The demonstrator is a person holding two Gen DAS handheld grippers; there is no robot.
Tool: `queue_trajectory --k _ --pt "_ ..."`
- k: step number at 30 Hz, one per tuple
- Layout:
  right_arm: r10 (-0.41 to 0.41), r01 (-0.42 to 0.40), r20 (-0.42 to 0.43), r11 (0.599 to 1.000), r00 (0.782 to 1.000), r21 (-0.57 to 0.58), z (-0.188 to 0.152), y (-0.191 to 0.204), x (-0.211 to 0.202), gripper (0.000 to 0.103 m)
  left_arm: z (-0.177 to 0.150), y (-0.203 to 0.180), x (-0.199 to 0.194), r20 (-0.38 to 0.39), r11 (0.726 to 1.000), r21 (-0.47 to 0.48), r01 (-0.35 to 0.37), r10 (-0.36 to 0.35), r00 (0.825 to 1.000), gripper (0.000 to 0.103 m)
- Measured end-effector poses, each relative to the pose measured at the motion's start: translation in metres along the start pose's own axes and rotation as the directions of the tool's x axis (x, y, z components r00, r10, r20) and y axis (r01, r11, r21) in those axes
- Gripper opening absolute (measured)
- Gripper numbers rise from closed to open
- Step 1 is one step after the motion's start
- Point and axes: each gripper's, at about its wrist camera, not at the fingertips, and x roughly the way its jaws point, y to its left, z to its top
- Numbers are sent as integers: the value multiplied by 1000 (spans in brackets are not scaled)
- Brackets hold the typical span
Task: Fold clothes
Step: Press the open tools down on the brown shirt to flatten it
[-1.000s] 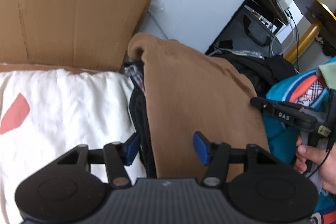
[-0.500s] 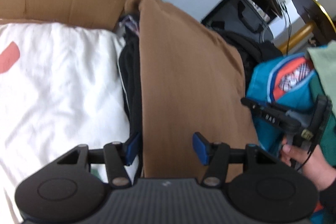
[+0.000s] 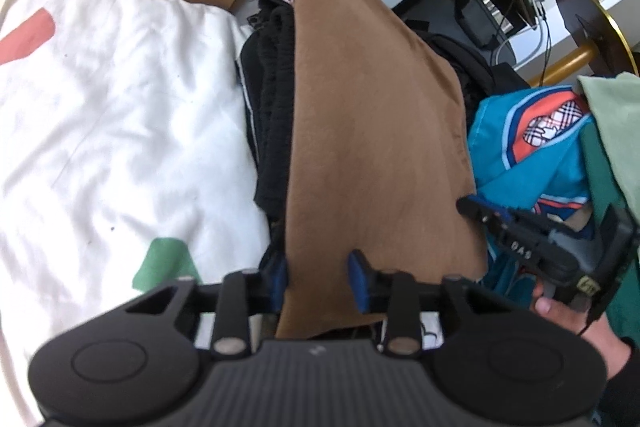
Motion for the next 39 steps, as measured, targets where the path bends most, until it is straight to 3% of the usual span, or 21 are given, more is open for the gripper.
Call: queue_trajectory --k 4,17,23,29,31,36,37,39 --pt "-11 12 -20 1000 1000 24 -13 -5 -4 18 -3 6 -4 -5 1000 -9 12 -12 1000 17" --pt "-27 32 -65 996 997 81 -38 -11 -32 18 -15 5 -15 -40 1000 26 -10 11 999 9" --pt "-14 19 -35 990 999 138 -35 -3 -50 21 -23 -6 -27 -66 997 76 -1 6 998 9" --pt "39 -38 -6 990 999 136 -24 21 -46 25 -28 -17 -35 -53 994 109 -20 26 998 19" --pt "58 -58 2 988 998 145 -22 28 -43 32 -29 -20 -37 -49 993 114 -28 33 998 26" --pt "86 -85 -2 989 996 124 -20 47 -37 35 -35 -25 -44 -40 991 120 -52 57 998 46" --pt "86 -84 -13 990 996 117 -21 50 -33 41 -36 -24 -46 -38 992 115 -57 62 997 49" --pt "83 -78 -38 991 996 110 -23 53 -25 44 -38 -23 -48 -43 993 97 -71 75 996 54"
